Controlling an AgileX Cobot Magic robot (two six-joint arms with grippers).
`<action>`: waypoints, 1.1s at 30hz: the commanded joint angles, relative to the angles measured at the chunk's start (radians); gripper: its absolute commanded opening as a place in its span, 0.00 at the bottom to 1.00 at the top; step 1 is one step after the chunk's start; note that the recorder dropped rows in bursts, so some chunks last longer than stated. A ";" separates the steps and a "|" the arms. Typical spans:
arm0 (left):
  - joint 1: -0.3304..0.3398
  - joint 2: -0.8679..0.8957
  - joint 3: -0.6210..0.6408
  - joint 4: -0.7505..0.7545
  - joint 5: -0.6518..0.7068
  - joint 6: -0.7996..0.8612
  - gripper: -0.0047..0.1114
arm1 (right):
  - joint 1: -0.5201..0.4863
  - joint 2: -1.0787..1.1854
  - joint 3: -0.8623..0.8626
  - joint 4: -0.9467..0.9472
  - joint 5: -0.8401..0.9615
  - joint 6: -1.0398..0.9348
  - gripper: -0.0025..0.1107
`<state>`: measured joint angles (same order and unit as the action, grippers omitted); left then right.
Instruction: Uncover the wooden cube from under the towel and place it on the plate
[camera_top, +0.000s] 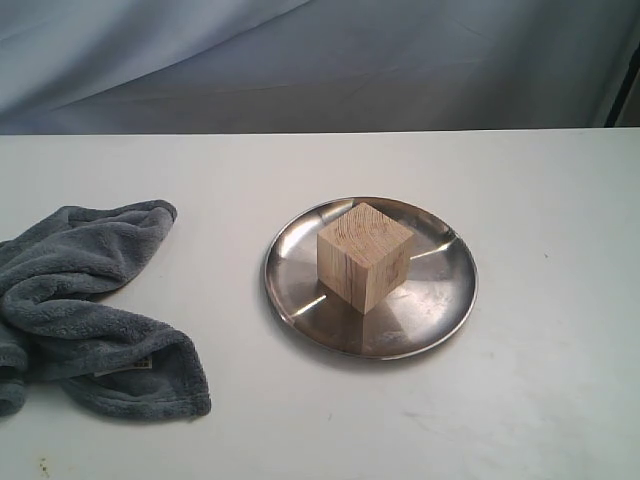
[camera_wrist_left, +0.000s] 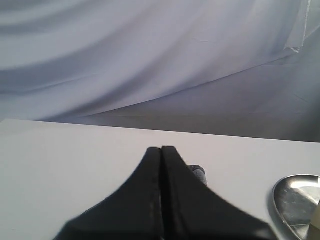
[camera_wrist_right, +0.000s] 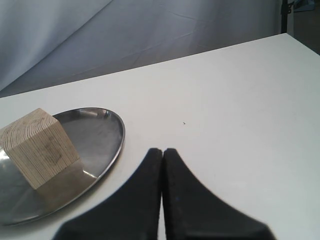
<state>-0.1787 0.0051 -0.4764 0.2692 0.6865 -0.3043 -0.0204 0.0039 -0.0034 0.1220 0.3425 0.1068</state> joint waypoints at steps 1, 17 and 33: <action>0.001 -0.005 0.008 0.005 0.002 -0.009 0.04 | -0.003 -0.004 0.003 -0.013 -0.002 -0.001 0.02; 0.001 -0.005 0.162 0.047 -0.301 -0.009 0.04 | -0.003 -0.004 0.003 -0.013 -0.002 -0.001 0.02; 0.001 -0.005 0.460 -0.082 -0.481 -0.001 0.04 | -0.003 -0.004 0.003 -0.013 -0.002 -0.001 0.02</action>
<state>-0.1787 0.0032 -0.0483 0.2042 0.2264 -0.3043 -0.0204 0.0039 -0.0034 0.1220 0.3425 0.1068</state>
